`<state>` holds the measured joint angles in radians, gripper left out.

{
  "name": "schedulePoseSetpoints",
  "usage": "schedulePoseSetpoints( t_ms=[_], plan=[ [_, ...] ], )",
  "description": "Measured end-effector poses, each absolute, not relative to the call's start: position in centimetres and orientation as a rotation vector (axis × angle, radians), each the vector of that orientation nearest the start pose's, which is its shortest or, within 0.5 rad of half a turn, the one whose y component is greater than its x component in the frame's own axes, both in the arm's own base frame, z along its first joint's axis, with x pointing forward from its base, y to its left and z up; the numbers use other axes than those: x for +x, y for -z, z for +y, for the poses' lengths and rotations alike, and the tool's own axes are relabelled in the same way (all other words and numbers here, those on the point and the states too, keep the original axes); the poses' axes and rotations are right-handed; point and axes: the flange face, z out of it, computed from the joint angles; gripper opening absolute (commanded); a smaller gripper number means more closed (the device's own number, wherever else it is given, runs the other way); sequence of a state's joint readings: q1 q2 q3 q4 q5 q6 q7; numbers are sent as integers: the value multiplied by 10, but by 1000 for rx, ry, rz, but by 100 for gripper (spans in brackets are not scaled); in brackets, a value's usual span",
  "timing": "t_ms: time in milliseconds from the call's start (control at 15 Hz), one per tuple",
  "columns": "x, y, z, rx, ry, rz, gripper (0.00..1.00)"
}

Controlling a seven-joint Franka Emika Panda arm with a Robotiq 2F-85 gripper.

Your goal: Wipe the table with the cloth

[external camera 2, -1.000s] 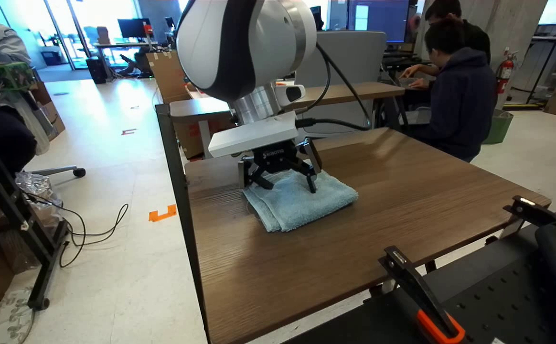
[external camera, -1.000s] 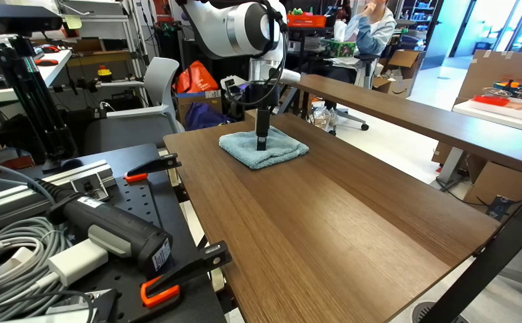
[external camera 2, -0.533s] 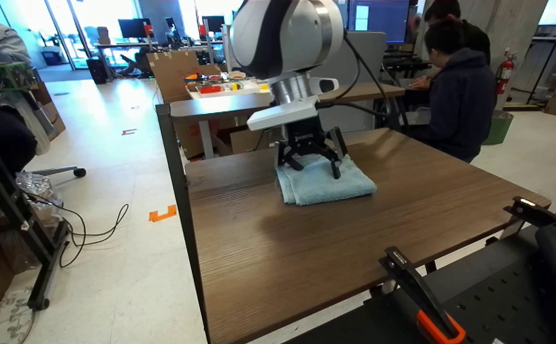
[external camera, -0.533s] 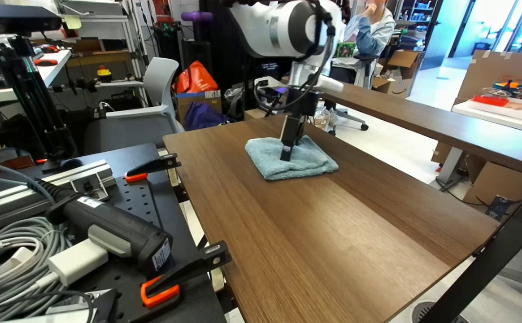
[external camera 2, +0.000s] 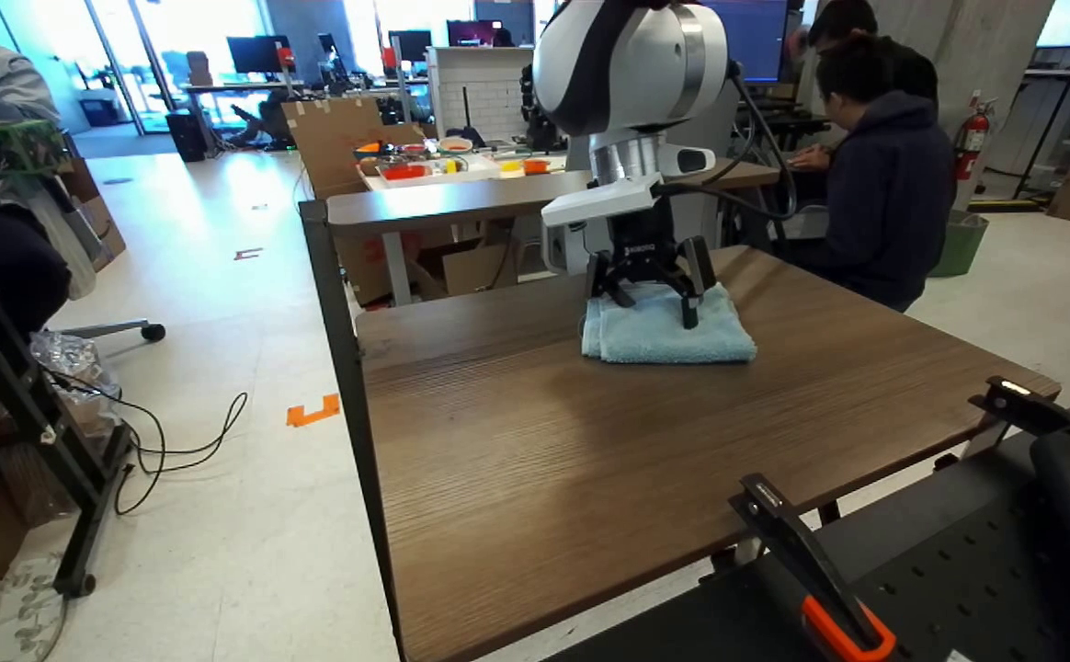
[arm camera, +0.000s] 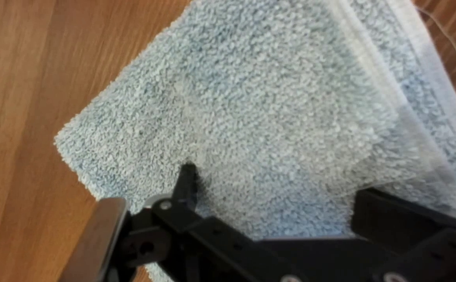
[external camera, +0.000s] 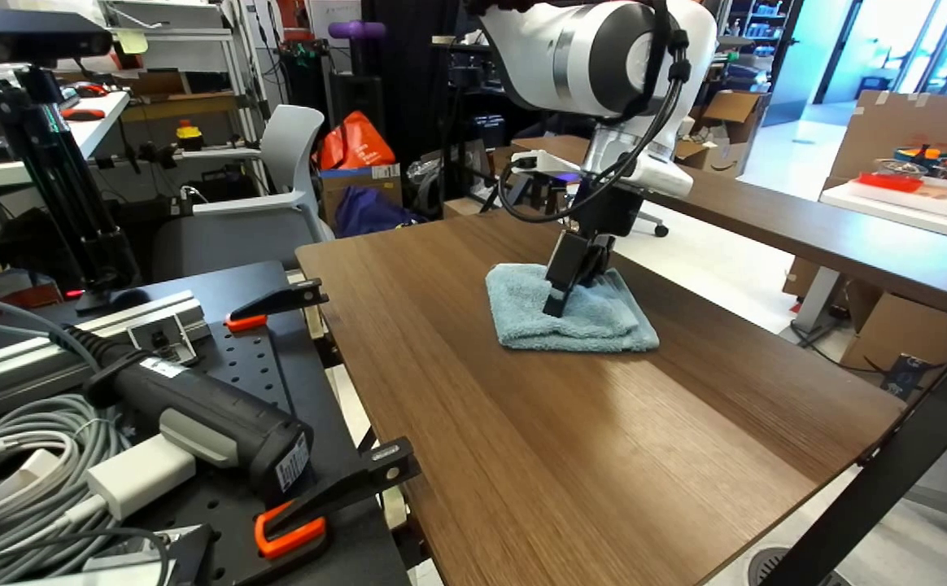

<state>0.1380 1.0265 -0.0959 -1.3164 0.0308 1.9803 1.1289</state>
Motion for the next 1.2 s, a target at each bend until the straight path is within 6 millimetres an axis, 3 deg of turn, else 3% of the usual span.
schedulePoseSetpoints(
  t_ms=[467, 733, 867, 1200],
  plan=[
    [686, -88, 43, -2883, -456, 1741, 100],
    [697, -101, 46, -2864, -429, 1817, 100],
    [708, -103, 30, -2779, -329, 1905, 100],
    [717, -87, -37, -2545, -63, 2060, 100]
  ],
)
